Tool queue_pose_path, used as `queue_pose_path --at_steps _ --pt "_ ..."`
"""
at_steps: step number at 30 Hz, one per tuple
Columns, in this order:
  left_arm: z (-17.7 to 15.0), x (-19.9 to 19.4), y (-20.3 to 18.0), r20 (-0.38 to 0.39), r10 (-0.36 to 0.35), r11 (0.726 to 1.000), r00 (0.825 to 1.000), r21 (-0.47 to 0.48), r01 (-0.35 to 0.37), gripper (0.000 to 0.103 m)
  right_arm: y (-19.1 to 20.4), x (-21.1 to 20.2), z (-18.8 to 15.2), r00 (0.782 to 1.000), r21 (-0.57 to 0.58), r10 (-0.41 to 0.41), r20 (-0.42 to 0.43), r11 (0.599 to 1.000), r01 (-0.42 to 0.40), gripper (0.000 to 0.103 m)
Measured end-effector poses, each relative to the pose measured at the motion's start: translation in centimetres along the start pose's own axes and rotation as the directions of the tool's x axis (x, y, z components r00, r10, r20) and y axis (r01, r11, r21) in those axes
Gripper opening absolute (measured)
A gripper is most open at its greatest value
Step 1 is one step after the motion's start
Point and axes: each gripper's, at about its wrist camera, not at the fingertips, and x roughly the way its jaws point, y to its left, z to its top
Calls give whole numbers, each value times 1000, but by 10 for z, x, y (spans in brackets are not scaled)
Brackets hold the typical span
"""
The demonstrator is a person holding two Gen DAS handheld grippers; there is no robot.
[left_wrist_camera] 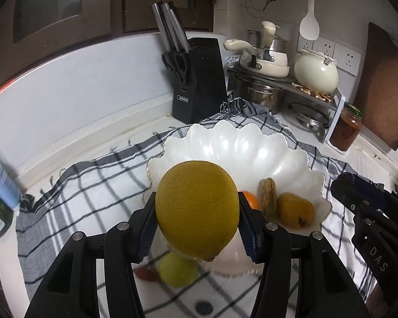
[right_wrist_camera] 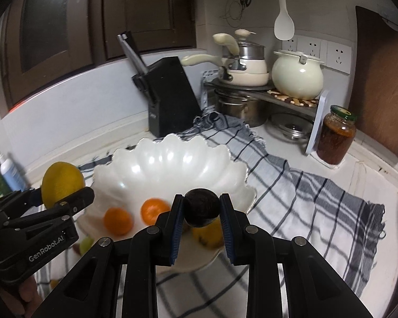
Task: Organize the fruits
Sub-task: 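Lift the lemon and plum and carry both over the white bowl, then open both tools to drop the lemon and plum into the bowl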
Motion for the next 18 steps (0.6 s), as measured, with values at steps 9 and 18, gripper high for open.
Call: queue_pose_path --at_steps 9,18 --pt "18 33 -1 -29 12 1000 999 -5 -13 54 -11 32 19 999 2 -41 -20 999 41 28" --pt "28 62 2 -78 6 1000 997 -28 -8 54 -19 69 29 995 28 -57 -81 998 60 28"
